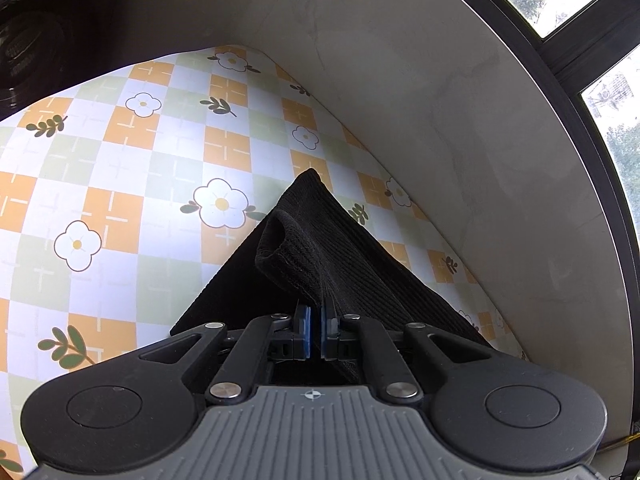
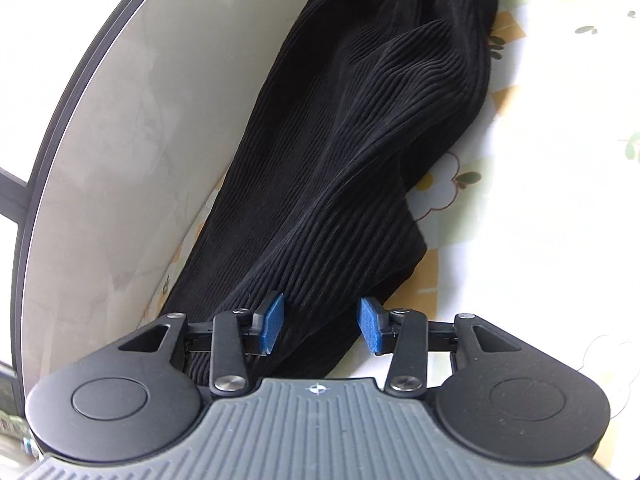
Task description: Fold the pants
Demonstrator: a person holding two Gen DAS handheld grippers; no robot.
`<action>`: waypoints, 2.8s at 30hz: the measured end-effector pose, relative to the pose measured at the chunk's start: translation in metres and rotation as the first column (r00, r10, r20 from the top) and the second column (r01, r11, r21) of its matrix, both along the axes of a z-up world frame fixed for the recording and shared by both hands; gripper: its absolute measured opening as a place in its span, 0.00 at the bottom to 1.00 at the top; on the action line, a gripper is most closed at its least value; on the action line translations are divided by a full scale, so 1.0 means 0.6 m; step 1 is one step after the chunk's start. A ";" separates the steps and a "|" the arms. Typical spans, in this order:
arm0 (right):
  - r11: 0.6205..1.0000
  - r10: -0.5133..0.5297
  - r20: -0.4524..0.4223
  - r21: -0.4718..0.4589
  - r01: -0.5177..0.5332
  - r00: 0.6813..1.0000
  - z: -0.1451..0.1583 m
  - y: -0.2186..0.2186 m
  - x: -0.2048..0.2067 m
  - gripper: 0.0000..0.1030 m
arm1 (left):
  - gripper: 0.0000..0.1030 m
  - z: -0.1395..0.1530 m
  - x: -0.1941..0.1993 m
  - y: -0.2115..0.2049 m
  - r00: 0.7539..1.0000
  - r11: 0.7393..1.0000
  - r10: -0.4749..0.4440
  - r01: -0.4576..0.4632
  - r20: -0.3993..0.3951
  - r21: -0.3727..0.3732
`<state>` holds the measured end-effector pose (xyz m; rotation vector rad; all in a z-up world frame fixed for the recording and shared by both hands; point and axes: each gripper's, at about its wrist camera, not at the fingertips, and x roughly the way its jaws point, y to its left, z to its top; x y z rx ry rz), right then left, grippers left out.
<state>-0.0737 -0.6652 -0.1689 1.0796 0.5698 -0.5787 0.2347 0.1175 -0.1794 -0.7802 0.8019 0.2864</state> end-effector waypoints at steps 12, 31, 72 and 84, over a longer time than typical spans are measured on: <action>0.991 0.002 0.122 -0.134 0.015 0.993 0.113 -0.004 -0.003 0.05 | 0.05 0.011 -0.005 0.004 1.000 1.000 0.004 -0.003 0.017 -0.010; 0.996 0.027 -0.141 -0.083 -0.039 0.990 0.041 0.007 -0.003 0.10 | 0.05 -0.099 -0.034 0.015 0.988 0.998 0.018 -0.026 -0.155 -0.049; 0.946 0.038 -0.260 -0.303 -0.119 0.965 0.062 0.019 -0.006 0.37 | 0.18 -0.096 -0.016 0.024 0.982 0.999 0.025 -0.034 -0.188 -0.042; 0.953 0.102 -0.285 -0.247 -0.176 0.953 0.038 0.010 0.035 0.20 | 0.17 -0.099 0.014 0.011 0.974 0.999 0.046 -0.040 -0.222 0.032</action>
